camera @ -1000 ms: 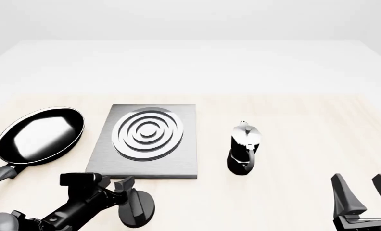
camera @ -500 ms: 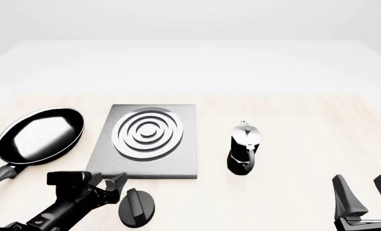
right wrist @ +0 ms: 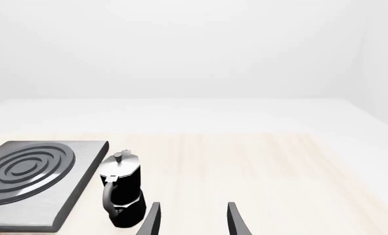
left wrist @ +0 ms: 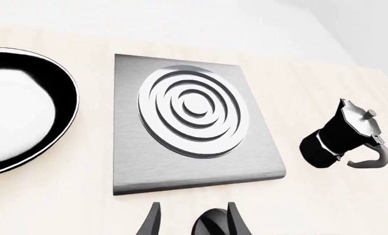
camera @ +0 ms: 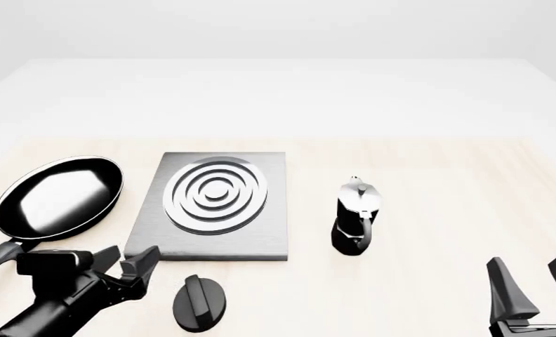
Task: Turn on the stove.
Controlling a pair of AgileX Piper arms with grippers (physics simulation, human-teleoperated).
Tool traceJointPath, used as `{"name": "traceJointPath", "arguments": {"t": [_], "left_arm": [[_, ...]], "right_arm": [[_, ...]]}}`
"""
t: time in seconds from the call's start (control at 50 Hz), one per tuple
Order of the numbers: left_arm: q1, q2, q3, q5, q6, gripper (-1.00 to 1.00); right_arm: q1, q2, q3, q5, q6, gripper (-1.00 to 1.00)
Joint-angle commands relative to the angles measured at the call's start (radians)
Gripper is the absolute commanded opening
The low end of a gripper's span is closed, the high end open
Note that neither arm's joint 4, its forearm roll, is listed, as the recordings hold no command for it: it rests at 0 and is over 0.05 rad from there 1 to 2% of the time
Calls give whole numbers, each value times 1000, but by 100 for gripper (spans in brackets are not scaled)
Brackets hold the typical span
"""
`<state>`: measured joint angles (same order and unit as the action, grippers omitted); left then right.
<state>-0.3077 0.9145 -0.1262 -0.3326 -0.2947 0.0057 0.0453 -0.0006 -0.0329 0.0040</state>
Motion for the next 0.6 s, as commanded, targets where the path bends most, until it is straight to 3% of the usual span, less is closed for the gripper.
{"name": "traceJointPath", "arguments": {"t": [0.02,0.06,0.16,0.2,0.4,0.44,0.6], "left_arm": [[24,-293,-3,229,20,100],[28,-316,-3,247,20,100],[36,-527,-14,401,14,100],[35,-583,-8,439,-30,100],[6,-895,-46,690,-82,100],[11,-913,-57,693,-59,100],[37,-914,-78,659,-79,100]], "right_arm": [[0,-14,0,11,-5,100],[0,-14,0,11,-6,100],[1,-3,0,2,-7,100],[1,1,0,-1,-8,100],[0,-1,0,1,-16,100],[1,2,0,0,-15,100],[-2,-1,0,2,-15,100]]}}
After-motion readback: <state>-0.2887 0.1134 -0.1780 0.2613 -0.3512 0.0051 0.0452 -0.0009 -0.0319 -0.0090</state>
